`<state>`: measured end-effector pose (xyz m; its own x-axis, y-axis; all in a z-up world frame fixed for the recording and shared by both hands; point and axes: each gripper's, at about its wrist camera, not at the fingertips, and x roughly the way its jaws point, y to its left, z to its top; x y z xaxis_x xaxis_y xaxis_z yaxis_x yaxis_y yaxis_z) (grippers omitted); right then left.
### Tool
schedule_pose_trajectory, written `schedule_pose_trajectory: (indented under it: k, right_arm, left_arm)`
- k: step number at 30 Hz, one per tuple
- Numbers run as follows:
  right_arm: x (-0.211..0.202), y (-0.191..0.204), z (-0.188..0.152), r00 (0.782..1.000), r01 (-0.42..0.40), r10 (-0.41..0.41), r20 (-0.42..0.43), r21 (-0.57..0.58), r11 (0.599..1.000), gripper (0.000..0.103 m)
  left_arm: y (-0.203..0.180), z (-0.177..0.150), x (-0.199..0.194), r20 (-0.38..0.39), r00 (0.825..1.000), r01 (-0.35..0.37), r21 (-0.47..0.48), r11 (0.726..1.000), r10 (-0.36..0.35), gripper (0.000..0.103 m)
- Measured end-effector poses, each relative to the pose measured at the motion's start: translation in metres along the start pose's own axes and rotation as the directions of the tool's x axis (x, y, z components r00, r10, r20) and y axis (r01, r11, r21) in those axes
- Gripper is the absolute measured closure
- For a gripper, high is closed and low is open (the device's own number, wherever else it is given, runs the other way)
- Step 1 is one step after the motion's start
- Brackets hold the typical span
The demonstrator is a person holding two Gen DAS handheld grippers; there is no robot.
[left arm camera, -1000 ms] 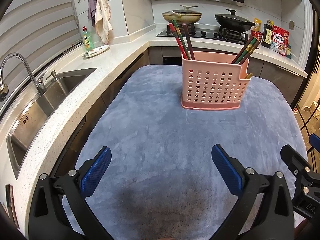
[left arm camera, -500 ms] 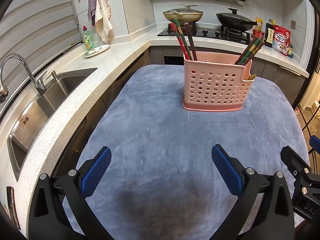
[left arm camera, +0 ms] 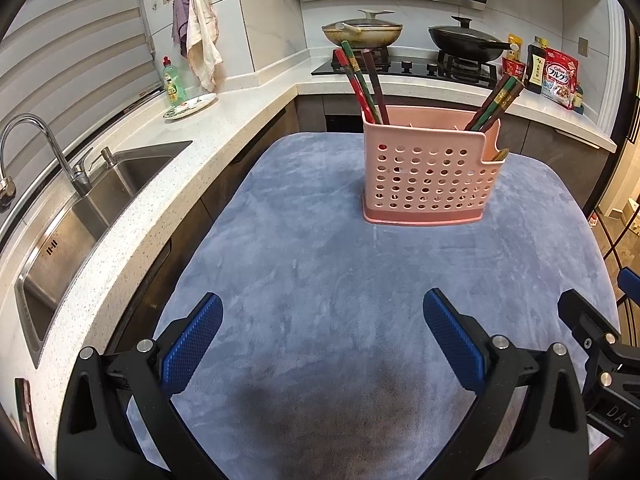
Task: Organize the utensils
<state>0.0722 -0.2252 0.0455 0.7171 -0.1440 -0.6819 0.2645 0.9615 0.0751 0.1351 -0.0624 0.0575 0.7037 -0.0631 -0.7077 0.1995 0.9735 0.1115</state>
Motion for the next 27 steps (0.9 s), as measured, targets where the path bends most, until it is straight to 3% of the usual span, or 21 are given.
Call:
schedule_pose_trajectory:
  k: [27]
  right_arm:
    - [-0.0013,-0.0001,0.0005,1.0,0.0,-0.001,0.003,0.007,1.0,0.006]
  left_arm:
    - [-0.0012,0.0057,0.0014,0.004,1.0,0.002,-0.014,1.0,-0.002,0.007]
